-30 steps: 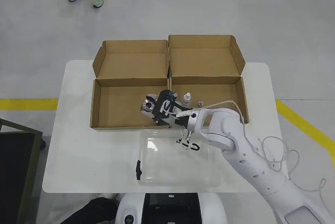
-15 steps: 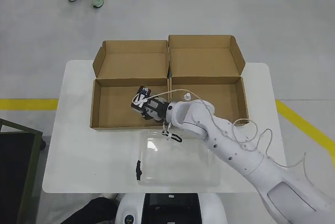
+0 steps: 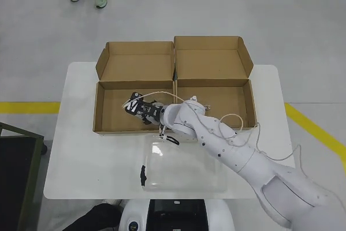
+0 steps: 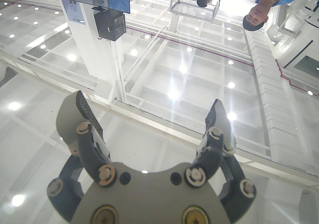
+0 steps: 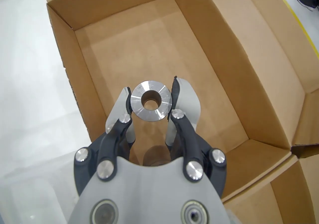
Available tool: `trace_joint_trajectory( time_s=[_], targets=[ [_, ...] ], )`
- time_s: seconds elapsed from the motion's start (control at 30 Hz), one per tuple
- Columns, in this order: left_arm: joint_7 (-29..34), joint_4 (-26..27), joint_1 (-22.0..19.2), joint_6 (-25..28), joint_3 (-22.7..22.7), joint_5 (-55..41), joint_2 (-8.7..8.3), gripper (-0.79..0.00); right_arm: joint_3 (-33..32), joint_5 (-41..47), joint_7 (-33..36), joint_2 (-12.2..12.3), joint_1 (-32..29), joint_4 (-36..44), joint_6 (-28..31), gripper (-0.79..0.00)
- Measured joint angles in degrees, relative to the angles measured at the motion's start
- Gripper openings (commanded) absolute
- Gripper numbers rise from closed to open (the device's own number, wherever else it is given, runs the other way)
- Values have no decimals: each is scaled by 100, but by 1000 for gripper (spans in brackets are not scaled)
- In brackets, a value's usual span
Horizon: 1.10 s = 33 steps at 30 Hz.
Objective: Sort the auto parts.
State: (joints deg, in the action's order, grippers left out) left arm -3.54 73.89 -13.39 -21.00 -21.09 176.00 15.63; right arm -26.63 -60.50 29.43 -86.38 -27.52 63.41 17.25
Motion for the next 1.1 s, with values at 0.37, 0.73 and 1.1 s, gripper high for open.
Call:
trace_joint_trajectory(
  time_s=[0.37,0.73,1.1],
  targets=[
    [0,0,0,0,0,0,0,0,142,14,-26,-378,152,-817,113,-191],
    [0,0,0,0,0,0,0,0,-45,-125,-163,-486,175,-804,233,0],
    [0,0,0,0,0,0,0,0,-1301,-639,-477,85,-692,1187,327,0]
  ],
)
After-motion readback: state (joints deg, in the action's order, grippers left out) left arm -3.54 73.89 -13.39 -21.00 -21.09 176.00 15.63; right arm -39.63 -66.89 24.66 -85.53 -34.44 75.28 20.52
